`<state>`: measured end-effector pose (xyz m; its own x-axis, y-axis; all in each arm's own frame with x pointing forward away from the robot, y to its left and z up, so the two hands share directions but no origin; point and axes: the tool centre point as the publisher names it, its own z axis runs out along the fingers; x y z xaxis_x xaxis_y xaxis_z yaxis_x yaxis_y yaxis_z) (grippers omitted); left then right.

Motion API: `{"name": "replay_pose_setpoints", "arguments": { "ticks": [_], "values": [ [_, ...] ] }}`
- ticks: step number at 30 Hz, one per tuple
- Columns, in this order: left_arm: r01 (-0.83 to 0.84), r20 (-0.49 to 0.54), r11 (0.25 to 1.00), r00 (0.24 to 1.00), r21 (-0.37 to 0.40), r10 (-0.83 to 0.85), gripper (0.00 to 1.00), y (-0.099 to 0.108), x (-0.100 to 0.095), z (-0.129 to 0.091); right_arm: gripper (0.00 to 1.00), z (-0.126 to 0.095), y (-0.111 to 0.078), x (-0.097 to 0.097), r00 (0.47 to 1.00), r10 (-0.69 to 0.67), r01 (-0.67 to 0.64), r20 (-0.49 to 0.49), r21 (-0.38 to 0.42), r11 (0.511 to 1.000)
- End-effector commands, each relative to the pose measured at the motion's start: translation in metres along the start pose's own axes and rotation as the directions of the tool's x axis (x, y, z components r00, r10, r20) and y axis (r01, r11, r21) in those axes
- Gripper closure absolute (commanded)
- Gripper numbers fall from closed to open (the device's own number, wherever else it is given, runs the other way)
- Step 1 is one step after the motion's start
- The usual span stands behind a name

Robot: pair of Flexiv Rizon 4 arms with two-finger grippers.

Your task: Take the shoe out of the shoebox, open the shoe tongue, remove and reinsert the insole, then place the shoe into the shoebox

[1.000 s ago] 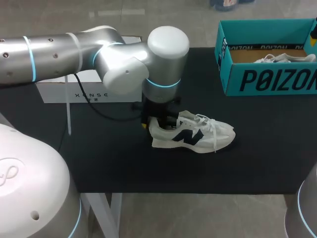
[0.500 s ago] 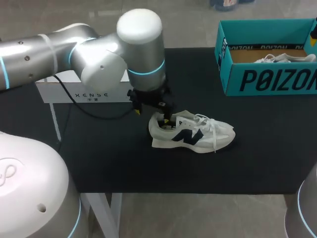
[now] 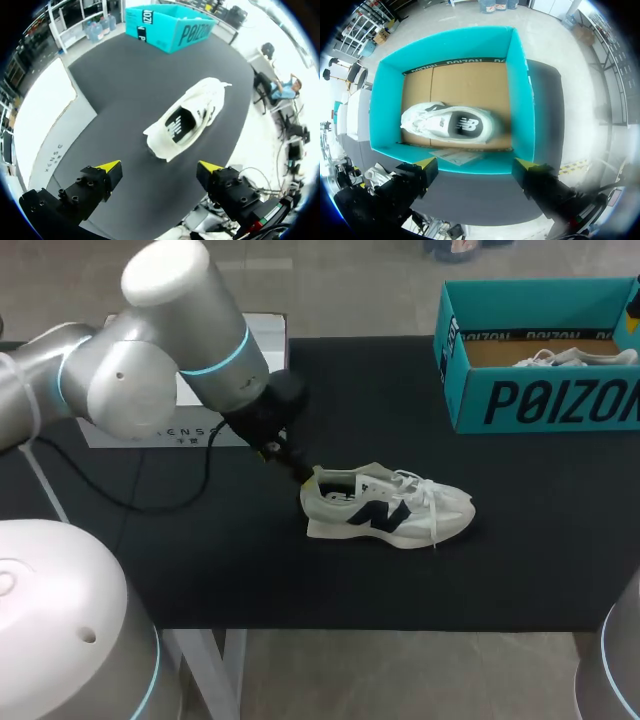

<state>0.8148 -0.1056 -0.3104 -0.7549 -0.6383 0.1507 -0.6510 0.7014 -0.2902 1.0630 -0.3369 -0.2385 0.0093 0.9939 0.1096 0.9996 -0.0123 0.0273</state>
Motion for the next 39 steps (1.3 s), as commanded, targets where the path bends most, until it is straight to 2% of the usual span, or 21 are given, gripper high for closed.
{"name": "replay_pose_setpoints", "arguments": {
  "ticks": [1,9,14,18,19,20,23,25,39],
  "values": [
    [-0.682,-0.483,0.712,0.574,0.164,0.661,0.00,0.003,-0.005,0.002,0.00,0.000,0.001,0.000,1.000,0.000,0.000,0.000,0.000,1.000],
    [-0.682,-0.483,0.712,0.574,0.164,0.661,0.00,0.003,-0.005,0.002,0.00,0.000,0.001,0.000,1.000,0.000,0.000,0.000,0.000,1.000],
    [-0.762,-0.226,0.613,0.573,0.209,0.788,0.00,-0.005,-0.023,-0.007,0.00,0.000,0.001,0.000,1.000,0.000,0.000,0.000,0.000,1.000],
    [-0.793,-0.121,0.564,0.552,0.229,0.825,0.00,-0.008,-0.029,-0.009,0.00,0.000,0.001,0.000,1.000,0.000,0.000,0.000,0.000,1.000],
    [-0.800,-0.076,0.539,0.539,0.264,0.839,0.00,-0.010,-0.031,-0.009,0.00,0.000,0.001,0.000,1.000,0.000,0.000,0.000,0.000,1.000],
    [-0.811,-0.063,0.528,0.531,0.251,0.845,0.00,-0.011,-0.031,-0.010,0.00,0.000,0.001,0.000,1.000,0.000,0.000,0.000,0.000,1.000],
    [-0.828,0.011,0.481,0.505,0.289,0.863,0.00,-0.017,-0.025,-0.015,0.00,0.000,0.001,0.000,1.000,0.000,0.000,0.000,0.000,1.000],
    [-0.810,0.072,0.439,0.502,0.388,0.862,0.00,-0.022,-0.015,-0.023,0.00,0.000,0.001,0.000,1.000,0.000,0.000,0.000,0.000,1.000],
    [-0.810,0.072,0.439,0.502,0.388,0.862,0.00,-0.022,-0.015,-0.023,0.00,0.000,0.001,0.000,1.000,0.000,0.000,0.000,0.000,1.000]
  ]
}}
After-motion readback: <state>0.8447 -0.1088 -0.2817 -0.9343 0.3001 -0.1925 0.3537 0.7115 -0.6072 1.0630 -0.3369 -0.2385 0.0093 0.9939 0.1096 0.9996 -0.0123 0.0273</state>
